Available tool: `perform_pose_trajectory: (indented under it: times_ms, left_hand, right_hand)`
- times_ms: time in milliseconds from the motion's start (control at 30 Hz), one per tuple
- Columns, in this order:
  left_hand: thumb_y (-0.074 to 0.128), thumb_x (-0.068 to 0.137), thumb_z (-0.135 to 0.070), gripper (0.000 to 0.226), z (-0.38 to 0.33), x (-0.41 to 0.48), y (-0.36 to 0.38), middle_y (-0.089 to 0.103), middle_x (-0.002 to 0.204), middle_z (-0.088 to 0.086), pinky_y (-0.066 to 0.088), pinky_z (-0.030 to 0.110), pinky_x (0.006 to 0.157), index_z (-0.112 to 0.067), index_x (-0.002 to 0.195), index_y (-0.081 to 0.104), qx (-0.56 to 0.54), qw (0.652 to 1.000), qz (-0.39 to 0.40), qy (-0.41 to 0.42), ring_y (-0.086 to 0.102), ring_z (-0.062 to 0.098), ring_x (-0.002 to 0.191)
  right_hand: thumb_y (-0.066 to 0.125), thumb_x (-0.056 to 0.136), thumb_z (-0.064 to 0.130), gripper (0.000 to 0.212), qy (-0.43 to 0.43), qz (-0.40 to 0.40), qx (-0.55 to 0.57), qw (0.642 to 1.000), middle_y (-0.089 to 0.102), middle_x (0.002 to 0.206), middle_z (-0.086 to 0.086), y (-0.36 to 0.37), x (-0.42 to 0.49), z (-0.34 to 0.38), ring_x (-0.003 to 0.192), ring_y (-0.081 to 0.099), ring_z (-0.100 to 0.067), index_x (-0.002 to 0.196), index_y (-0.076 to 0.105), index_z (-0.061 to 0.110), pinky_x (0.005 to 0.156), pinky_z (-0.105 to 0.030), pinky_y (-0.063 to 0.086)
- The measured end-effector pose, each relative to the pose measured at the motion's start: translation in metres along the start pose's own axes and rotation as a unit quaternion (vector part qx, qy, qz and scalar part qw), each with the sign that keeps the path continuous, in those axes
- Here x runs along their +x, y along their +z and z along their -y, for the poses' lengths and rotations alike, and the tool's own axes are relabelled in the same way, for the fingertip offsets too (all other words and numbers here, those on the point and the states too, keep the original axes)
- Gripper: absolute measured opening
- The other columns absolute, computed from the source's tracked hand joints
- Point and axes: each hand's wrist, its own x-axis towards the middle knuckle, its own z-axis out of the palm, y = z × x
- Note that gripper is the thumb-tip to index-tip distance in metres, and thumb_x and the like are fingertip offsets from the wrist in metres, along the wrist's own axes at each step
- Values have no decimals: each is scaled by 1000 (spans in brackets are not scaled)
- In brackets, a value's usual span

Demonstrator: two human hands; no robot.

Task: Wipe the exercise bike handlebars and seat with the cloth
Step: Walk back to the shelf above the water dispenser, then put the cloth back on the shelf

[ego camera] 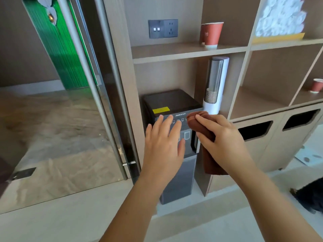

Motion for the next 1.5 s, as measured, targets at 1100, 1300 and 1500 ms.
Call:
perform_pose_trajectory:
  times_ms: [1100,1300,1500]
  left_hand:
    - [50,89,-31,44,127,339,43,46,139,10,18,48,108,-13,129,49,108,982,-152,-22,34,27,133]
    - [45,84,-37,47,133,340,46,54,131,9,28,51,102,-12,123,55,132,975,-174,-39,44,29,126]
    - [38,84,-46,52,137,340,48,54,132,7,29,52,100,-17,123,56,179,972,-143,-60,44,29,126]
  right_hand:
    - [57,88,25,46,-134,-64,-20,989,51,128,-9,51,401,-10,106,50,-35,132,47,28,93,-45,45]
    - [53,89,33,46,-100,25,-41,994,46,136,-5,83,436,-5,117,43,-36,134,42,33,96,-46,42]
    - [37,81,71,78,-10,318,-135,938,-4,157,4,95,456,-13,141,3,-41,143,2,41,112,-56,15]
